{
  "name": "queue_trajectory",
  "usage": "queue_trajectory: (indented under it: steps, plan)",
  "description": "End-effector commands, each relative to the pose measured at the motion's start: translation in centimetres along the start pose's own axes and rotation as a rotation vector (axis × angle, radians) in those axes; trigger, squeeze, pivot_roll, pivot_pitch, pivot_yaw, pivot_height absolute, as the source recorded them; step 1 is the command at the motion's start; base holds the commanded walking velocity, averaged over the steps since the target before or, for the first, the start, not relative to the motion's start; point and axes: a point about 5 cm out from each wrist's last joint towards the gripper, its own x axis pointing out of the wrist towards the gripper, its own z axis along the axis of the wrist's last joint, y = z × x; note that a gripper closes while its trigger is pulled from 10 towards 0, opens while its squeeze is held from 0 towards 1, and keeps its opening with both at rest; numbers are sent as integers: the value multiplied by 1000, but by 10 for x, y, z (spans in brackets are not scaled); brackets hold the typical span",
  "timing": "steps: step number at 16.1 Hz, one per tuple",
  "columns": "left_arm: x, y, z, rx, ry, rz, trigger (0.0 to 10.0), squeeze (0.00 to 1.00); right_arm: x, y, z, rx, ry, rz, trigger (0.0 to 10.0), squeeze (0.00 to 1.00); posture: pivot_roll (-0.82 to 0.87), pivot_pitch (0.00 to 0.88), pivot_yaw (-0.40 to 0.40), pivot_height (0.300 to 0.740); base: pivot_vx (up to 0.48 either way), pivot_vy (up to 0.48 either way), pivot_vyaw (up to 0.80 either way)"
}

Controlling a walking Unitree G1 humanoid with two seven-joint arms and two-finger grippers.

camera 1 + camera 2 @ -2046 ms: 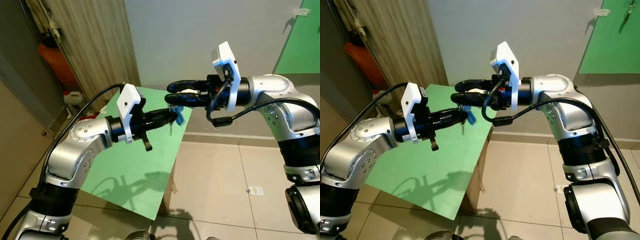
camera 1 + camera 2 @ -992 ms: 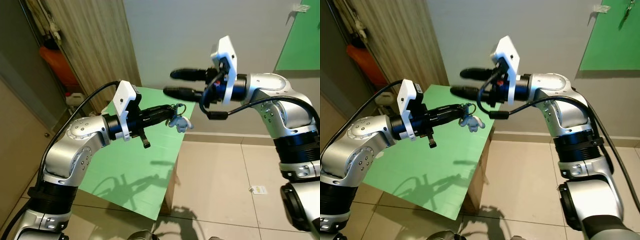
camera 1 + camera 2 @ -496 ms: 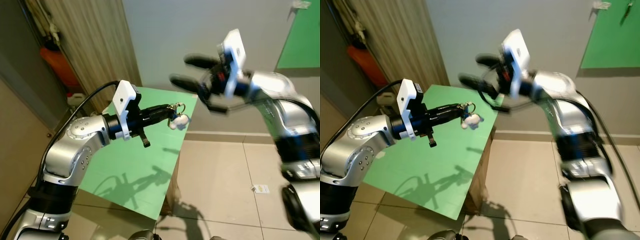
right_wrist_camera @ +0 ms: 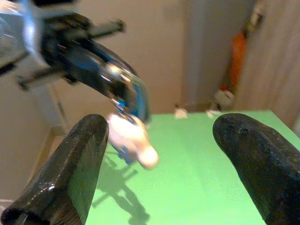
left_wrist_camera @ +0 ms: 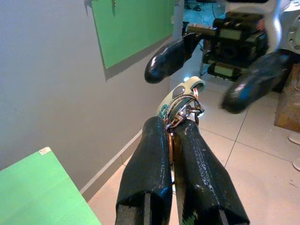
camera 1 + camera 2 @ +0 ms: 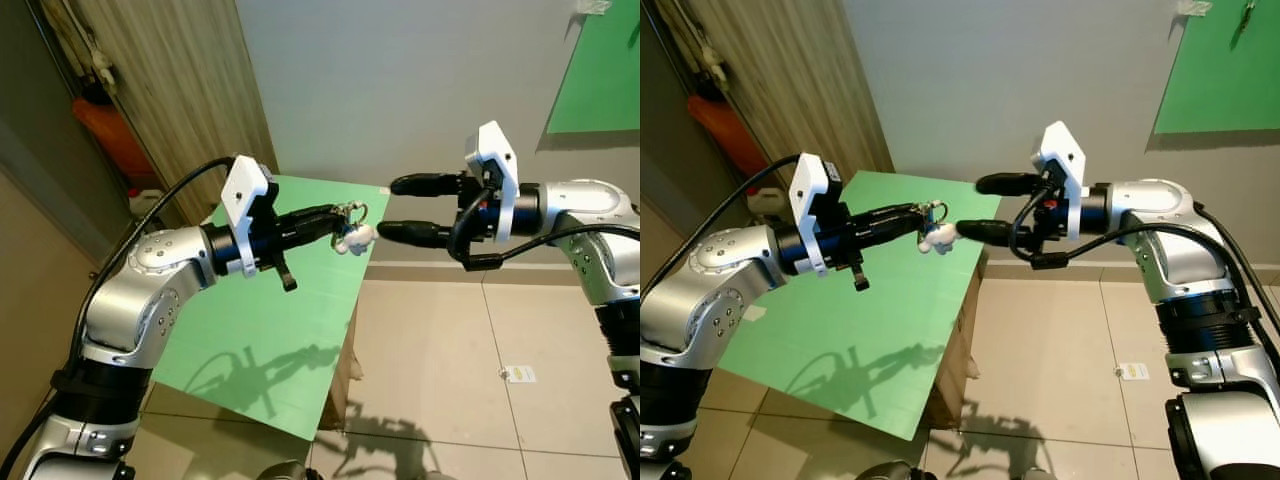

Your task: Hang keys on a hook

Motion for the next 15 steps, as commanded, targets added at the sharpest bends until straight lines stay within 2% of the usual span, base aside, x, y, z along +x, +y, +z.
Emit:
queue_trajectory:
  steps: [1, 7, 8, 10, 11, 12, 13, 15]
  plan:
    - [-3, 4, 5, 15, -5, 5, 0, 0, 6, 7, 3, -11, -6, 61, 10000, 0, -106, 38, 167, 740, 0, 0, 0]
    - [-1, 4, 7, 21, -15, -7, 0, 0, 15, 13, 10, -25, -19, 139, 10000, 0, -106, 25, 161, 740, 0, 0, 0]
    - [-1, 4, 8, 22, -22, -12, 0, 0, 17, 12, 9, -22, -16, 147, 9059, 0, -105, 23, 158, 740, 0, 0, 0]
    - [-1, 3, 8, 22, -25, -14, 0, 0, 18, 11, 9, -21, -16, 147, 7843, 0, -103, 22, 156, 740, 0, 0, 0]
    - [-1, 3, 9, 21, -28, -16, 0, 0, 20, 10, 9, -19, -22, 142, 4000, 0, -100, 20, 154, 740, 0, 0, 0]
    - [0, 3, 9, 19, -32, -17, 0, 0, 22, 8, 10, -21, -28, 131, 627, 0, -100, 20, 153, 740, 0, 0, 0]
    - [0, 2, 9, 18, -34, -17, 0, 0, 23, 6, 10, -24, -33, 117, 0, 0, -99, 20, 152, 740, 0, 0, 0]
    - [-1, 2, 9, 16, -35, -17, 0, 0, 23, 5, 11, -27, -37, 108, 0, 0, -99, 19, 152, 740, 0, 0, 0]
